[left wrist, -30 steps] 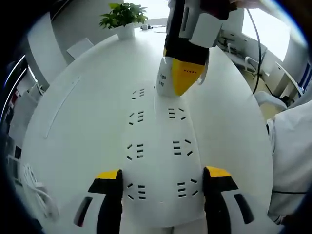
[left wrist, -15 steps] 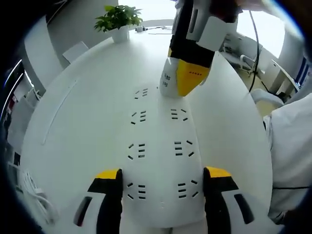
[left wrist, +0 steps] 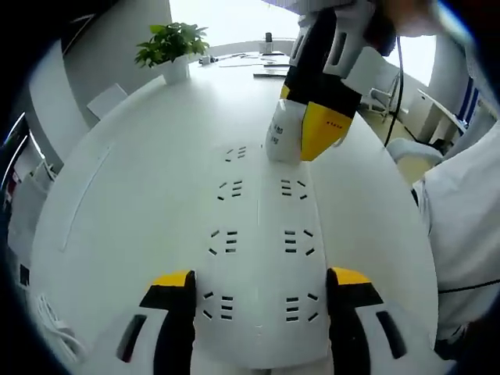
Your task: Straighten the power strip on the desk, plug the charger into it
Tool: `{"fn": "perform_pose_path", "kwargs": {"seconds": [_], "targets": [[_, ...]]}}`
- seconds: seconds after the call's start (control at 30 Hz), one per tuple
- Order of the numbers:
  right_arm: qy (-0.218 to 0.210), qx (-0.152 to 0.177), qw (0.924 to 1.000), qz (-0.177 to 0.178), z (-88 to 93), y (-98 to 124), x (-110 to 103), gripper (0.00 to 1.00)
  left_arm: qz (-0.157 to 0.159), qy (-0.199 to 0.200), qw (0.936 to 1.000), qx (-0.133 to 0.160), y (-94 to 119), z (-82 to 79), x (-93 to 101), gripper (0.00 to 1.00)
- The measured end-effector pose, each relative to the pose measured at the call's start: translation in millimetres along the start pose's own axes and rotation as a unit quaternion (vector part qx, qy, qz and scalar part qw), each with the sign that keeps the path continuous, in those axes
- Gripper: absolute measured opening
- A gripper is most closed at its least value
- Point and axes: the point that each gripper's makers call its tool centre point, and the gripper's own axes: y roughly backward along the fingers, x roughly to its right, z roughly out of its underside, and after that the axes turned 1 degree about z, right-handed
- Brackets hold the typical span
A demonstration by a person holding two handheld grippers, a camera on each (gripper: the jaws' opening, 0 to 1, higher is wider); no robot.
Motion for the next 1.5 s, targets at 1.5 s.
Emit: {"fn": "perform_pose_path", "kwargs": {"seconds": [1.5], "targets": [[0.206,0.285,0.9178,-0.185,17.5,54.7,-51.1,0.65,0.010,0.062,0.9971,0.044,8.7,2.7,10.3,0.86]]}}
